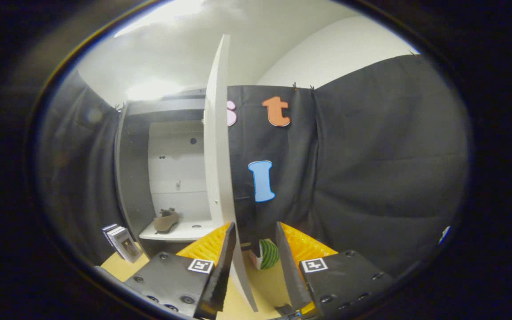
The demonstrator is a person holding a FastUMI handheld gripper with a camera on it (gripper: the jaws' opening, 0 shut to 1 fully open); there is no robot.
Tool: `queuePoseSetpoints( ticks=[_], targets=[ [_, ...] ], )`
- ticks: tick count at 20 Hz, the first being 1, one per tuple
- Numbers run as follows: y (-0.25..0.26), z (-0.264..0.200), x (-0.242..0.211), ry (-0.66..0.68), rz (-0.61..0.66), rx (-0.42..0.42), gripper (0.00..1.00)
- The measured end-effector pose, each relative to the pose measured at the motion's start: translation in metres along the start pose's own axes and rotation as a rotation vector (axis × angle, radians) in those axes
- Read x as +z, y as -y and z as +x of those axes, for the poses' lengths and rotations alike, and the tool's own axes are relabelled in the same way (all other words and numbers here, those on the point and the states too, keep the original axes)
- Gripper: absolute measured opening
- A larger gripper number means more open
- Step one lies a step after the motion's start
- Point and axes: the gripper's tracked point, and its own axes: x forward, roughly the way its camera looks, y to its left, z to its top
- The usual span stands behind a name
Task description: Open the shoe cabinet door, grab the shoes and put them into the shoe cabinet, then close the shoe cabinet door.
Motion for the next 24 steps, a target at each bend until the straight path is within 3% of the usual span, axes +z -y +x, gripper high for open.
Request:
queuePoseSetpoints(
  ticks=[8,15,24],
  targets=[
    [-0.034,-0.02,-0.012,0.013,-0.022,-0.013,0.57],
    [-0.098,-0.021,-0.041,-0.04,-0.056,0.067,0.57],
    [-0.185,0.012,-0.093,-0.123,-0.105,0.146,0.57]
  ],
)
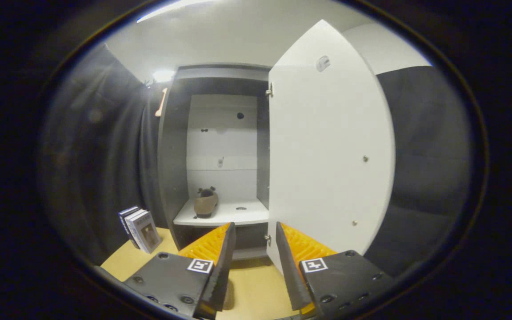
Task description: Open the shoe cabinet door, grab the shoes and put them into the shoe cabinet, then close the shoe cabinet door.
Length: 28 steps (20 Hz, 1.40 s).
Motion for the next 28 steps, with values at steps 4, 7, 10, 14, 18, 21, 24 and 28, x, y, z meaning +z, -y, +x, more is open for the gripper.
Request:
queuePoseSetpoints(
  ticks=[4,7,10,14,18,21,24,28],
  targets=[
    [-0.038,0.029,-0.031,-0.052,-0.035,0.05,0.57],
    [-0.064,0.043,-0.069,-0.125,-0.041,0.091,0.57],
    [-0.088,0.05,-0.119,-0.226,-0.008,0.114,0.58],
    [-0.11,0.057,-0.178,-0.322,0.011,0.141,0.58],
    [-0.126,0.06,-0.238,-0.434,-0.003,0.186,0.58],
    [-0.136,0.055,-0.29,-0.566,-0.025,0.206,0.58],
    [-0.142,0.047,-0.332,-0.663,-0.059,0.227,0.58],
    [-0.146,0.045,-0.366,-0.735,-0.097,0.241,0.58]
  ],
)
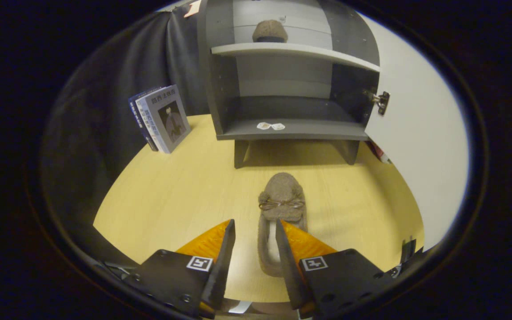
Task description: Open the shoe cabinet door, grab the shoes and put them into the shoe cabinet, then close the shoe cabinet door.
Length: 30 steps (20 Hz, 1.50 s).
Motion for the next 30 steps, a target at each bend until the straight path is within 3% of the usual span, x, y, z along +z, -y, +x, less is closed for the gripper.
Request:
queuePoseSetpoints(
  ticks=[10,16,18,20,22,25,30],
  targets=[
    [0.006,0.065,-0.038,-0.122,0.01,-0.035,0.58],
    [0.002,0.086,-0.036,-0.104,0.006,-0.027,0.57],
    [0.013,0.087,-0.032,-0.096,0.008,-0.074,0.4],
    [0.014,0.095,-0.034,-0.103,0.037,-0.067,0.23],
    [0.015,0.088,-0.028,-0.092,0.049,-0.071,0.28],
    [0.015,0.098,-0.03,-0.098,0.03,-0.071,0.04],
    [0.027,0.084,-0.012,-0.055,0.052,-0.065,0.03]
  ],
)
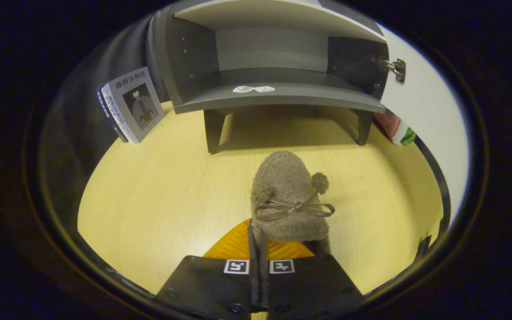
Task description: Open the shoe cabinet door, grab the shoes and put them into the shoe cabinet, then close the shoe cabinet door.
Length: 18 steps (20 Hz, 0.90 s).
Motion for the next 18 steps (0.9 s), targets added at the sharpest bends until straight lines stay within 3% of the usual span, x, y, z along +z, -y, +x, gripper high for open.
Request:
queuePoseSetpoints(
  ticks=[8,18],
  targets=[
    [0.02,-0.043,0.036,0.079,0.021,0.006,0.03],
    [0.044,-0.131,0.192,0.341,-0.012,-0.032,0.03]
  ],
)
